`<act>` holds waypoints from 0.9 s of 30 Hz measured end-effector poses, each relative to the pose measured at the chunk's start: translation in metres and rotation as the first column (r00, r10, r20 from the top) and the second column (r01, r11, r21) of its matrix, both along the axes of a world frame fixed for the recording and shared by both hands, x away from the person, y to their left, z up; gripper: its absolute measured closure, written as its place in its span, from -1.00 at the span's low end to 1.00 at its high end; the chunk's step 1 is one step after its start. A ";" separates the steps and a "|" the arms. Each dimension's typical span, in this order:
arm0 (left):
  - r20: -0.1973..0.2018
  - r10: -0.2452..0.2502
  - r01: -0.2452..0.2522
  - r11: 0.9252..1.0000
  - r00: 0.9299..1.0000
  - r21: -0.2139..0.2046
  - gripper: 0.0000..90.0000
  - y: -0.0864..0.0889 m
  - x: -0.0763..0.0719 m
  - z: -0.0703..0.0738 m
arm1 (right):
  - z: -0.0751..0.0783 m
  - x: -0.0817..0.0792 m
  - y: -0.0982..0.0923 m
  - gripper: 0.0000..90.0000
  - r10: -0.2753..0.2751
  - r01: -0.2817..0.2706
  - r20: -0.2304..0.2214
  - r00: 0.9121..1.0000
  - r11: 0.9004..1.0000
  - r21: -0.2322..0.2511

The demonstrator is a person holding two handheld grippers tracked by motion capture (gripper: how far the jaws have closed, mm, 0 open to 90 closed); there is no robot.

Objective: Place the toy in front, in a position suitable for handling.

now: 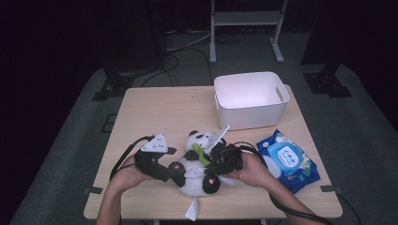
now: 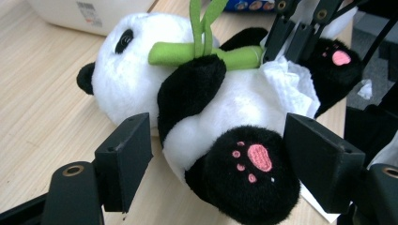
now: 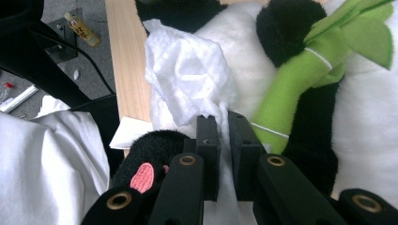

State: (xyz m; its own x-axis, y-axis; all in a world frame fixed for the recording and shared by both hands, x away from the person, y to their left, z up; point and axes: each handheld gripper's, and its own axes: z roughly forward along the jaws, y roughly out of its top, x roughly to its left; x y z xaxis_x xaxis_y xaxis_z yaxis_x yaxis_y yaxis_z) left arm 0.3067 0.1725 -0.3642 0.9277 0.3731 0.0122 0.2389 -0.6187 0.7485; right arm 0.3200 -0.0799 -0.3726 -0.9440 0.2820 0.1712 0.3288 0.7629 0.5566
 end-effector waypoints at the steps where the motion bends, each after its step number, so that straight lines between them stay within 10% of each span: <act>1: 0.005 -0.002 0.002 1.000 1.000 -0.001 -0.47 0.000 0.000 0.001 | 0.000 -0.001 -0.001 0.86 0.000 0.000 0.001 1.000 1.000 -0.001; 27: 0.008 0.031 -0.031 0.999 0.999 0.024 -0.46 0.001 0.003 -0.003 | 0.009 -0.008 0.029 0.85 0.065 -0.066 0.074 0.995 0.998 0.001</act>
State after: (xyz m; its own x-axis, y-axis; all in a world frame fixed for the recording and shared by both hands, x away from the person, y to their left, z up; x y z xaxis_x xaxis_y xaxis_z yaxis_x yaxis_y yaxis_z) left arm 0.3096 0.1731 -0.3673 0.9155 0.4014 0.0282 0.2530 -0.6287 0.7353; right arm 0.3119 -0.0512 -0.3635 -0.9706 0.2185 0.1009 0.2358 0.7793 0.5806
